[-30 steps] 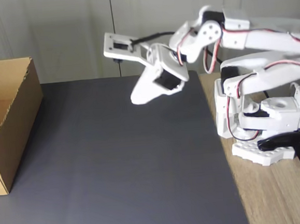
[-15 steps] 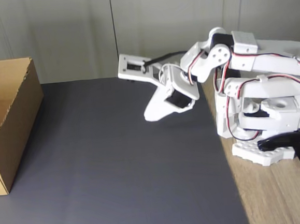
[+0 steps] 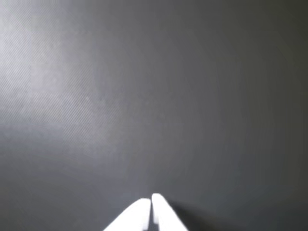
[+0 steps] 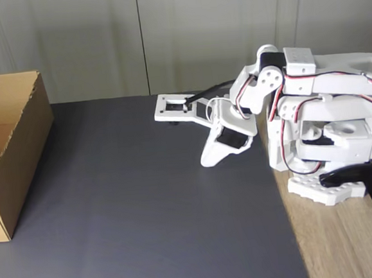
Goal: Grasp a ball and put it in the box.
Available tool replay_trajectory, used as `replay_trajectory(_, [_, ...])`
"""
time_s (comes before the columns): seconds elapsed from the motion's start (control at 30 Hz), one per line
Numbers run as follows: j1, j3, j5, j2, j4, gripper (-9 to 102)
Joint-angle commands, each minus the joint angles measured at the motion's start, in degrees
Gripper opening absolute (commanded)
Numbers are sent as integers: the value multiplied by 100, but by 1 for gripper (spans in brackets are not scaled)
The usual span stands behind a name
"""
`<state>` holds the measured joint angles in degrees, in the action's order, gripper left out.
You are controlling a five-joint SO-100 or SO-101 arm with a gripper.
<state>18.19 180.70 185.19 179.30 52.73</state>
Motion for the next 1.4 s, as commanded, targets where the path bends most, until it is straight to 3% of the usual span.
replay_trajectory(0.0, [-70, -35, -132, -26, 123, 1])
replay_trajectory(0.3, [-202, -35, -105, 18, 1011, 2])
replay_trajectory(0.57, [-211, -35, -281, 18, 1046, 2])
replay_trajectory(0.73, [-211, -35, -940, 18, 1187, 2])
replay_trajectory(1.37, [-211, -35, -949, 9, 1195, 2])
